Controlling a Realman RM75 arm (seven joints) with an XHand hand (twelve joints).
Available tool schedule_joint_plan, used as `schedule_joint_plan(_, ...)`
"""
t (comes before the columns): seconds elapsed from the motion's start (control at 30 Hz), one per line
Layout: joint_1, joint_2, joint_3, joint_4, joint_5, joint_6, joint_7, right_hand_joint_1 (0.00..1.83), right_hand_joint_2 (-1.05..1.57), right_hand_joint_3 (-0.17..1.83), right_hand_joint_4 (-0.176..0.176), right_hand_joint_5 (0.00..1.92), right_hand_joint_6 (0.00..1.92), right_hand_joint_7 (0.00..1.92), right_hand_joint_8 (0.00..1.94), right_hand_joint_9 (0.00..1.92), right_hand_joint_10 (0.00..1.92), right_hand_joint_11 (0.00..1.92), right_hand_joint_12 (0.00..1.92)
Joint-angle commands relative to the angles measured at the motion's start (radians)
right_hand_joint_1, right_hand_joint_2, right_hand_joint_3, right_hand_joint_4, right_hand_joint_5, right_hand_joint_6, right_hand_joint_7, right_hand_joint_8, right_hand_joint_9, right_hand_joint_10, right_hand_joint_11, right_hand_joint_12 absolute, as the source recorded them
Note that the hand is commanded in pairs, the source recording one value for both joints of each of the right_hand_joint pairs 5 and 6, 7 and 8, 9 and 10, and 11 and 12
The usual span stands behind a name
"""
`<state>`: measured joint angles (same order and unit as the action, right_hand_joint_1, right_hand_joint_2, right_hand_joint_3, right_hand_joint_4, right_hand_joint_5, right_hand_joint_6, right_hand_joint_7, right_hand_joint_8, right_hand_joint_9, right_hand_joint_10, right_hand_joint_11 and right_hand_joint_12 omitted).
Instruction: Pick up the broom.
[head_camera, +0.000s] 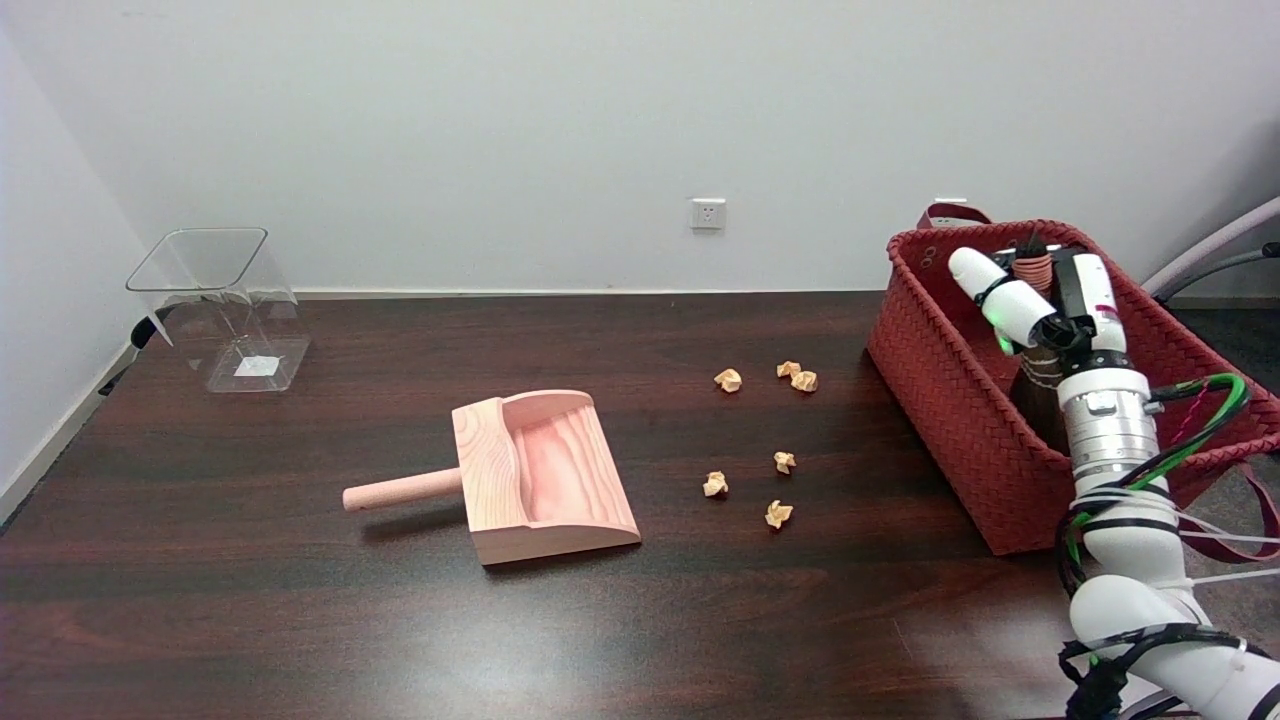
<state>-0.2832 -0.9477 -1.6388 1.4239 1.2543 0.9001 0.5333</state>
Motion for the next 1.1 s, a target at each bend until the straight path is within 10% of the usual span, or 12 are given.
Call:
schedule_joint_plan(0.03, 0.009, -0.025, -0.009, 0.053, 0.000, 0.116, -0.051, 0.87, 1.30, -0.17, 0.000, 1.92, 1.92, 1.92, 1.92, 1.92, 1.92, 1.92, 1.92)
schedule_joint_plan(1.1, 0.237, -0.032, -0.138, 0.418, -0.158, 0.099, -0.440, 0.75, 1.57, -0.08, 0.000, 1.92, 1.92, 1.92, 1.92, 1.92, 1.92, 1.92, 1.92)
